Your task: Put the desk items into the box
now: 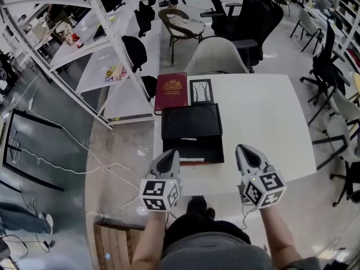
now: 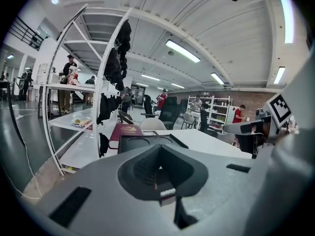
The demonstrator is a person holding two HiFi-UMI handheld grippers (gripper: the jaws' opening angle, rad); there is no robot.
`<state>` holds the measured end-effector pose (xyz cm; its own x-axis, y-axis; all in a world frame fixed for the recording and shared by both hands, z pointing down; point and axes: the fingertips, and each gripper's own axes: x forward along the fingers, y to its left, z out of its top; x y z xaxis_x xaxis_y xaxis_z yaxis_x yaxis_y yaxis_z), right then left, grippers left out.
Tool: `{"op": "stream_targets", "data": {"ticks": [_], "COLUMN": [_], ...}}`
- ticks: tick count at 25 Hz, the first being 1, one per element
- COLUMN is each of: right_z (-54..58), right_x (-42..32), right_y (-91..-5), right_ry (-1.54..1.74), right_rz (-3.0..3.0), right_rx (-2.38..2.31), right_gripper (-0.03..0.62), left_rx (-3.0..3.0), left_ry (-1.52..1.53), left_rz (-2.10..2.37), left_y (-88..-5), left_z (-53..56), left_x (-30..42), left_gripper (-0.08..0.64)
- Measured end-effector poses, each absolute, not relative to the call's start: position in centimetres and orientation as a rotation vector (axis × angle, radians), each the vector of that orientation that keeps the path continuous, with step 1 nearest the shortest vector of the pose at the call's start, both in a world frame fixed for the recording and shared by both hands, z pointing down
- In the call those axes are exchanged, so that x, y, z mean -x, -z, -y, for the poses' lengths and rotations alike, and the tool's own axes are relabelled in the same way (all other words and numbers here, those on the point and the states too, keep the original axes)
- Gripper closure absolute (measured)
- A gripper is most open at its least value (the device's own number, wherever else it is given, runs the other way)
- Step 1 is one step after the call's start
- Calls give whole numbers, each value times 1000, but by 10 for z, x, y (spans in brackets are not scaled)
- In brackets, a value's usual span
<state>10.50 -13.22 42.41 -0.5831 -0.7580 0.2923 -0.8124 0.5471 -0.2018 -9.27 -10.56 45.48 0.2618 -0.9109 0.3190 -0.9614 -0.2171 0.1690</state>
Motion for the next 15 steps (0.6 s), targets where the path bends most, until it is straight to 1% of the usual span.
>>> {"op": "stream_targets", "data": {"ticks": [15], "right_z": [131], "right_x": [-117], "right_y": [-431], "right_ry": [-511], "right_rz": [2584], "right_rx": [-1404], "right_gripper": [589], "left_rx": [-2212], "left_ry": [-226], "left_rz": [1714], "left_y": [-455], "left_z": [108], "left_x": [93], "left_gripper": [552]}}
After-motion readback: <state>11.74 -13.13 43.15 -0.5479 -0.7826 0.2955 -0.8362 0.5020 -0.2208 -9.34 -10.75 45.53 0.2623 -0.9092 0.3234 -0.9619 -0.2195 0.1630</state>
